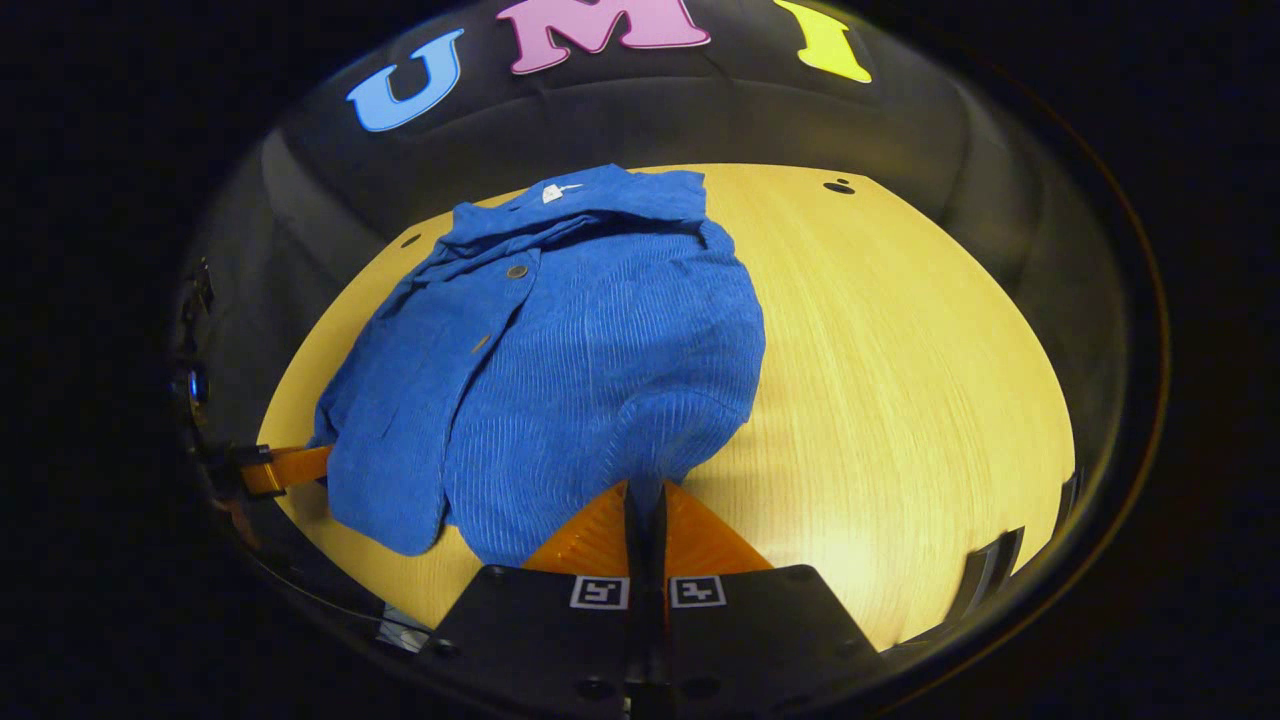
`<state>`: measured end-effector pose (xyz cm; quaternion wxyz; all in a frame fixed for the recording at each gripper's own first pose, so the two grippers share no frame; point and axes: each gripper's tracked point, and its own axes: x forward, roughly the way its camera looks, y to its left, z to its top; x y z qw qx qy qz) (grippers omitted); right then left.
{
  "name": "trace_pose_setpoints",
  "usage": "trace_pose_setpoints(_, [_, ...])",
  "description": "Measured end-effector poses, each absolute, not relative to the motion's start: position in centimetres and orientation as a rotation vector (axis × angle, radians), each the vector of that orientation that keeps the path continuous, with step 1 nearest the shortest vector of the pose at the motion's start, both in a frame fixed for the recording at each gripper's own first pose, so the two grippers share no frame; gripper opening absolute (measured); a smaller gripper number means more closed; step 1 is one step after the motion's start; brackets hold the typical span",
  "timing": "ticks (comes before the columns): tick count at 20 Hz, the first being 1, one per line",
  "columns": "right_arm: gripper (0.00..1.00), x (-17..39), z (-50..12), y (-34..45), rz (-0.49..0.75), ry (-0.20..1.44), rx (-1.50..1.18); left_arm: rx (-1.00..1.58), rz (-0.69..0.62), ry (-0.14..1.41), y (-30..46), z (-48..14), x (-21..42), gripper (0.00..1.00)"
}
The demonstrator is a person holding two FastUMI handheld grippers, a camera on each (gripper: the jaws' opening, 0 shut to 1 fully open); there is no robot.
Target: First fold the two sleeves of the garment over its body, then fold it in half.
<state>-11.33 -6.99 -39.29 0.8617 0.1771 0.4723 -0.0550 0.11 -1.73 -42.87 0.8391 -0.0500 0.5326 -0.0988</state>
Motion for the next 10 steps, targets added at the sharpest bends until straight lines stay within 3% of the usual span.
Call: trace_pose_setpoints(10, [0.01,-4.1,-32.9,-9.5,-0.085,0.884,0.384,-0.149,-0.259,0.962,-3.7,-35.3,9.5,0.00])
